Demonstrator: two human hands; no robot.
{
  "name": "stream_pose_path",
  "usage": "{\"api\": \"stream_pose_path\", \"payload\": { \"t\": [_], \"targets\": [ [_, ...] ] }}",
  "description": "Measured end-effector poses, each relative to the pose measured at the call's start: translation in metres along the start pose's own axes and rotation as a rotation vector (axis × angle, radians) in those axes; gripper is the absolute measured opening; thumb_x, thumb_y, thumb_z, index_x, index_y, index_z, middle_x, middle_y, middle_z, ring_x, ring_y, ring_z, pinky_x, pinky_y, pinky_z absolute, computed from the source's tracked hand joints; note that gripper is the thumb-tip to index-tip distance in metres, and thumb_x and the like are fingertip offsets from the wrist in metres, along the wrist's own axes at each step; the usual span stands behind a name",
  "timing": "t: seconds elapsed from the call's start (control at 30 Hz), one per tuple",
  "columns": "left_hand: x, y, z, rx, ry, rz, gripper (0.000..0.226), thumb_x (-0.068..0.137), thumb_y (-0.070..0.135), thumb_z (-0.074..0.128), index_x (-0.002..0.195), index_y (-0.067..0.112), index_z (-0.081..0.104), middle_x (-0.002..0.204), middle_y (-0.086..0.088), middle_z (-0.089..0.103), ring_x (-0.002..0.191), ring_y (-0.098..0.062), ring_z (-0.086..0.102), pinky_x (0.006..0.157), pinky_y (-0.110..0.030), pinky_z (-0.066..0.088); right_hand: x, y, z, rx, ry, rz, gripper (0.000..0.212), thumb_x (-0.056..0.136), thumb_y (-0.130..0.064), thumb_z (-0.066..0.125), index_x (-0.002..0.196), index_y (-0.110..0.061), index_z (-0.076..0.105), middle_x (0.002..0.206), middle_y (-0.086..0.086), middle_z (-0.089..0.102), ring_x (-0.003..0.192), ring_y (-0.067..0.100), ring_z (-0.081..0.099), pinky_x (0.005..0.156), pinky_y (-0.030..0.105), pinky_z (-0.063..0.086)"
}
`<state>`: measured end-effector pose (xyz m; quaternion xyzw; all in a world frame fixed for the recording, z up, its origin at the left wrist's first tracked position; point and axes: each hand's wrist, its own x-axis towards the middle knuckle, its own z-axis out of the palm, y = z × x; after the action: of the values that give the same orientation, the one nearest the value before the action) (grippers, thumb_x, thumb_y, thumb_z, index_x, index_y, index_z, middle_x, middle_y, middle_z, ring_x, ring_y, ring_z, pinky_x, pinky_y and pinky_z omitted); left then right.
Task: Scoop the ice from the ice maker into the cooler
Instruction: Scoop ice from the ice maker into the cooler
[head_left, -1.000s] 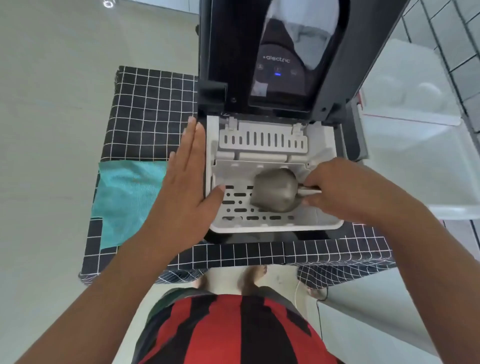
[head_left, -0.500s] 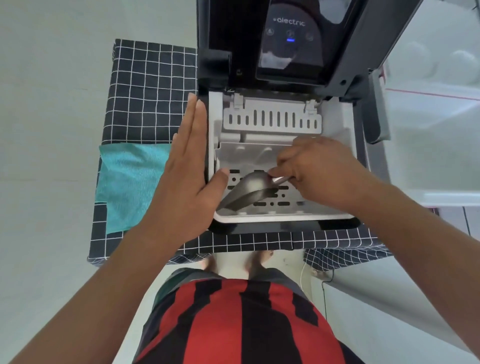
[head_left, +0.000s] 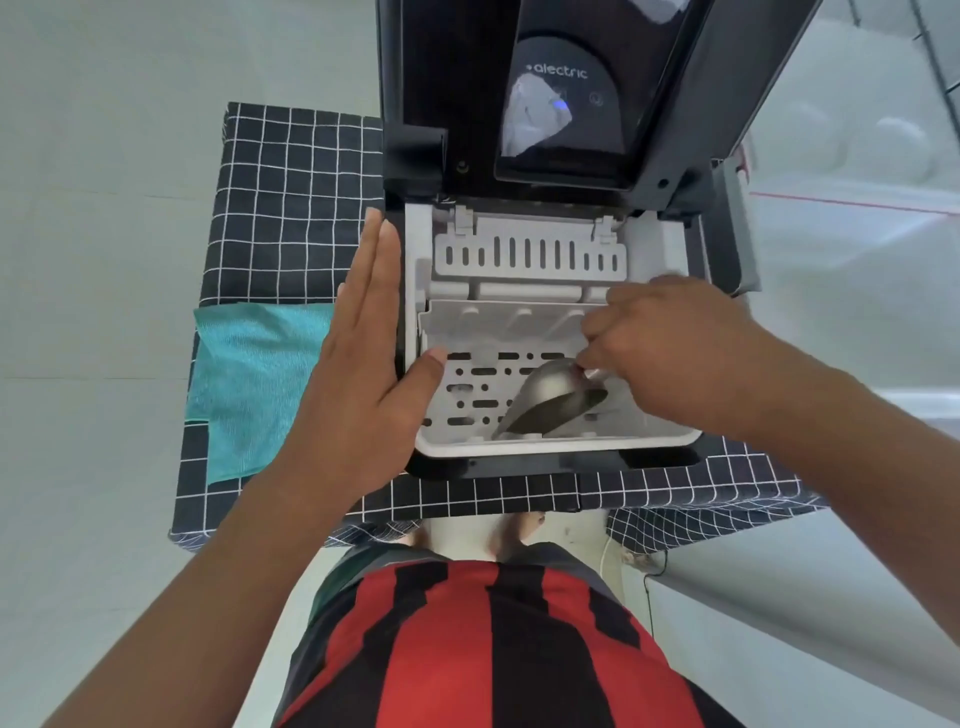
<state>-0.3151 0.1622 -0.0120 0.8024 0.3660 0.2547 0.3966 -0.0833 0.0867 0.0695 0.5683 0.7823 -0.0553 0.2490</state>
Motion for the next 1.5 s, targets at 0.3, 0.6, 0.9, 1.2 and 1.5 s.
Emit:
{"api": "stream_pose_path", "payload": {
  "t": [0.3,0.6,0.9,1.2,1.5],
  "targets": [
    [-0.001,0.001,0.000,-0.012,-0.008,-0.010,0.082,0.095,0.021,0.051,0.158,0.022,-0.002,0.164,0.015,-0.008,0.149,0.000,-0.007,0.118,-0.015,-0.001,-0.002,0.010,-0.004,0.075,0.141,0.158,0.039,0.072,-0.011,0.065,0.096,-0.041,0.071,0.075,-0.015,0.053,0.083,0.018,0.058,0.059,0.024,0.031],
    [-0.001,0.001,0.000,-0.018,-0.025,-0.022,0.081,0.094,0.022,0.049,0.158,0.020,-0.002,0.165,0.013,-0.009,0.149,-0.001,-0.007,0.124,-0.039,0.005,0.019,-0.014,0.005,0.194,0.180,0.129,0.038,0.085,-0.015,0.062,0.117,-0.035,0.063,0.091,-0.012,0.058,0.093,0.017,0.057,0.073,0.032,0.051],
    [-0.001,0.003,-0.001,-0.024,-0.025,-0.044,0.081,0.095,0.025,0.049,0.158,0.023,-0.003,0.164,0.016,-0.011,0.149,0.000,-0.008,0.123,-0.050,0.007,-0.021,-0.003,-0.008,0.029,0.136,0.370,0.025,0.074,-0.019,0.063,0.095,-0.031,0.070,0.079,-0.008,0.059,0.075,0.021,0.061,0.054,0.024,0.032],
    [-0.002,0.007,-0.003,0.030,-0.043,-0.048,0.080,0.096,0.028,0.046,0.158,0.021,-0.004,0.164,0.015,-0.013,0.148,0.001,-0.010,0.123,-0.048,0.007,-0.003,-0.022,0.009,0.165,-0.041,0.409,0.018,0.085,-0.024,0.057,0.102,-0.019,0.061,0.075,0.002,0.050,0.068,0.024,0.053,0.058,0.029,0.039],
    [-0.002,0.011,-0.006,0.205,-0.043,-0.049,0.077,0.097,0.031,0.042,0.158,0.017,-0.004,0.164,0.011,-0.014,0.149,-0.002,-0.012,0.123,-0.048,0.006,0.026,-0.030,0.039,0.427,0.018,0.387,0.020,0.091,-0.034,0.056,0.103,-0.021,0.066,0.098,0.004,0.062,0.090,0.027,0.062,0.065,0.030,0.042]
  ]
}}
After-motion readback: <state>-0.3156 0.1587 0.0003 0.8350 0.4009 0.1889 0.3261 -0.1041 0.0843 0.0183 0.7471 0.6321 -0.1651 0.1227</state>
